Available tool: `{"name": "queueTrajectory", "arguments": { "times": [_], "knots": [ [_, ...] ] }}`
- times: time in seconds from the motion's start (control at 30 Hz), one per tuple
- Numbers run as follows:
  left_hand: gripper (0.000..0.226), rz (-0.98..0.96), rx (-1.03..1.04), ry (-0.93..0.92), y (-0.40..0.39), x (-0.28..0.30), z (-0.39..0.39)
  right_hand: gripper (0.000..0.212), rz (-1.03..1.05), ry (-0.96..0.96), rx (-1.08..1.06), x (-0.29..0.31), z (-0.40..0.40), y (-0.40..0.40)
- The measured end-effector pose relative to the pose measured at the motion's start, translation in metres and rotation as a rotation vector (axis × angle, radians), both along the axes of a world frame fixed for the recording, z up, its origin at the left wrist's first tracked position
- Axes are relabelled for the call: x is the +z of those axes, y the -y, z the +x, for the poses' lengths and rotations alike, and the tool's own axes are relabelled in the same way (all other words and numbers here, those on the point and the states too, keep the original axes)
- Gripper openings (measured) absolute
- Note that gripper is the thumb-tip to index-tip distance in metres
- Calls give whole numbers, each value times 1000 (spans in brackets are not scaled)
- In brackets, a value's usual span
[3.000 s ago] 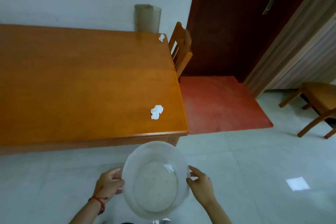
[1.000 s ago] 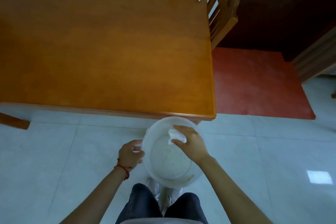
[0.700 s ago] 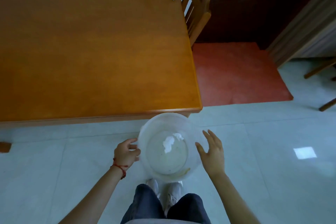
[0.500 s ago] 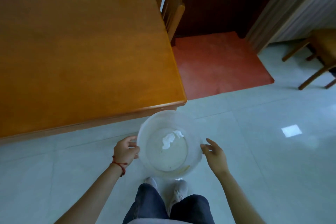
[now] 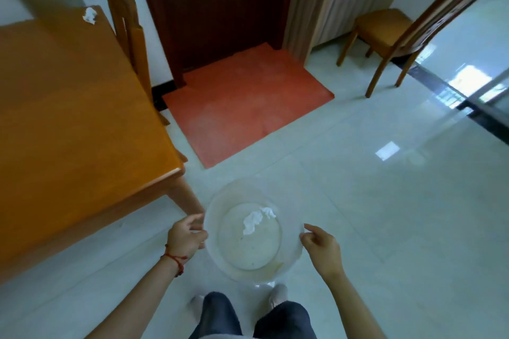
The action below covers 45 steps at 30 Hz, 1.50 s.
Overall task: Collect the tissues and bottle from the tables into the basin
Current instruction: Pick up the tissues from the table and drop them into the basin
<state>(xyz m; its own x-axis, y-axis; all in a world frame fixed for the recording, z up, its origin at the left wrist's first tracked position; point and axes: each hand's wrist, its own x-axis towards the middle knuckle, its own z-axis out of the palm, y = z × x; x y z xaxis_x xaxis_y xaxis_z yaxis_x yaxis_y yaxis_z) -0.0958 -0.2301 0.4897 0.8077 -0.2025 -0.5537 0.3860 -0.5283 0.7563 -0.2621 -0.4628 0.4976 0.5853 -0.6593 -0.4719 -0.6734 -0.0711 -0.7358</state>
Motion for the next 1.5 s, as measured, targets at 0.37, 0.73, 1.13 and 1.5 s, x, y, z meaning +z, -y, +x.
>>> {"name": "queueTrajectory", "arguments": {
  "times": [0.37, 0.73, 1.13, 1.5],
  "knots": [
    [48, -39, -119, -34, 154, -2, -23, 31, 4, 24, -133, 13, -56, 131],
    [46, -54, -77, -13, 216, 0, 66, 28, -10, 45, -79, 8, 42, 205],
    [47, -57, 77, 0, 254, 9, 217, 31, -35, 17, 119, 17, 233, 273],
    [48, -113, 331, 1, 296, 16, 329, 28, -79, 11, 419, 22, 417, 349]
  ]
}}
